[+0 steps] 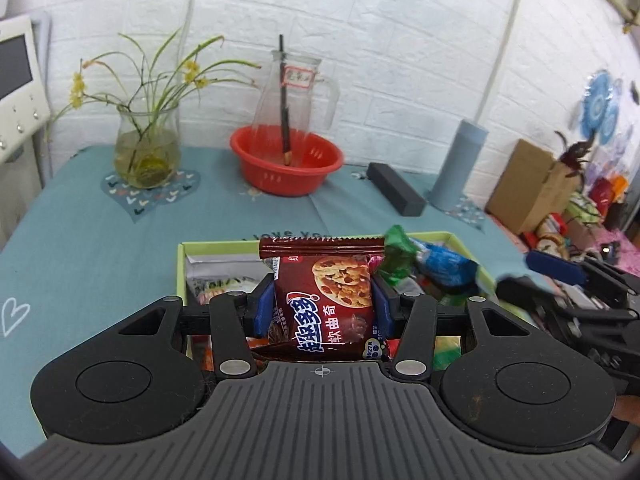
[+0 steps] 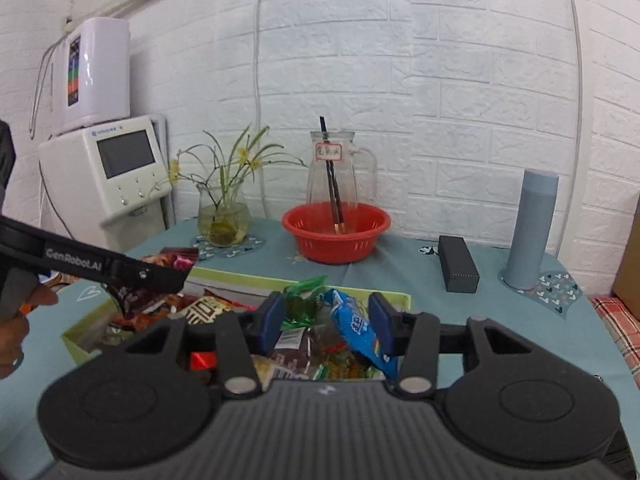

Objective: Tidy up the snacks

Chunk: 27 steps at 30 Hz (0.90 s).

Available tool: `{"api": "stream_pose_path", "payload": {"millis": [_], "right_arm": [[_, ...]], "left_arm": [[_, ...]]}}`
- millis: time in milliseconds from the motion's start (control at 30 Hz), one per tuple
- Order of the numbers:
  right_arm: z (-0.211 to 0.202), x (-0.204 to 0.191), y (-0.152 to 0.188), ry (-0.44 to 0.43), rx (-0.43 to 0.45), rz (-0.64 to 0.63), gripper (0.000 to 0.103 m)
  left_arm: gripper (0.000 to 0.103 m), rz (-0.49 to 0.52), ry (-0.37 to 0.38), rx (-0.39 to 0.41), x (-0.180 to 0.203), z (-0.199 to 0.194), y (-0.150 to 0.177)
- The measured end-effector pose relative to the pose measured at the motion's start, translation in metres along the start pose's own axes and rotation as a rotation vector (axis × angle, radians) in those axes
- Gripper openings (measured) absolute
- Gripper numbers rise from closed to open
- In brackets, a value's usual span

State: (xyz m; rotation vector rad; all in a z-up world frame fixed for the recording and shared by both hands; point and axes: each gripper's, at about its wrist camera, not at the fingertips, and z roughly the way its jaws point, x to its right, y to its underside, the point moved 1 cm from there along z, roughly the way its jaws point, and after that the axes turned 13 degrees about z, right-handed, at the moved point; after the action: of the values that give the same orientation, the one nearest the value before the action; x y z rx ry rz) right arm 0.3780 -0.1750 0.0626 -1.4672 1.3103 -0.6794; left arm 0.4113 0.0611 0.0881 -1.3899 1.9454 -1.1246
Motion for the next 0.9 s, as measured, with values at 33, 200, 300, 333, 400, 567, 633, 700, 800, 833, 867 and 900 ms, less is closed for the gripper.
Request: {"api": "stream_pose_path", "payload": {"millis": [33,200,300,333,400,567,633,700,800,833,867,900], "right_arm": [[-0.014,0.0,0.006,-0.002,0.007,-0.027,0.097],[-0.06,0.012,0.058,0.051,-0.147,-0.12,0.102],[-0.064,0.025,0.091,0.106,-0.25,-0.019,0.102],[-0.064,0.028,0.099,0.096,-0.269,0.006,0.102],[-0.058,0.027,0.107,0.092,-0.301,0.028,0.101],[-0.042,0.021,0.115,0.104,-0.343,0.039,0.102],[-0.036,0.023,0.119,0.105,-0.37,0.086,0.102],[-0.037,0.024,0.121,0.116,-0.356,0.085,0.102],[-0.039,0.022,0.124,0.127,-0.35,0.064,0.102],[-0.039,0.02,0.125,0.133,-0.346,0.053,0.103],[-0.039,0.021,0.124,0.139,-0.341,0.065,0.103],[-0.039,0.021,0.124,0.146,-0.336,0.085,0.102]], "left_arm": [[0.03,-0.004,0.011,0.007,0.001,-0.009,0.004],[0.033,0.006,0.101,0.016,0.015,-0.063,0.042],[0.033,-0.024,0.111,-0.035,0.022,-0.069,0.076],[0.032,-0.029,0.117,-0.059,0.025,-0.066,0.087],[0.029,-0.038,0.088,-0.115,0.028,-0.057,0.107],[0.027,-0.032,0.065,-0.166,0.032,-0.046,0.133],[0.034,-0.003,0.03,-0.149,0.034,-0.045,0.136],[0.047,0.033,-0.008,-0.128,0.036,-0.045,0.138],[0.056,0.029,-0.028,-0.114,0.033,-0.044,0.138],[0.057,0.019,-0.025,-0.119,0.031,-0.043,0.137],[0.058,0.014,-0.022,-0.119,0.027,-0.042,0.134],[0.06,0.023,-0.02,-0.115,0.026,-0.042,0.131]]}}
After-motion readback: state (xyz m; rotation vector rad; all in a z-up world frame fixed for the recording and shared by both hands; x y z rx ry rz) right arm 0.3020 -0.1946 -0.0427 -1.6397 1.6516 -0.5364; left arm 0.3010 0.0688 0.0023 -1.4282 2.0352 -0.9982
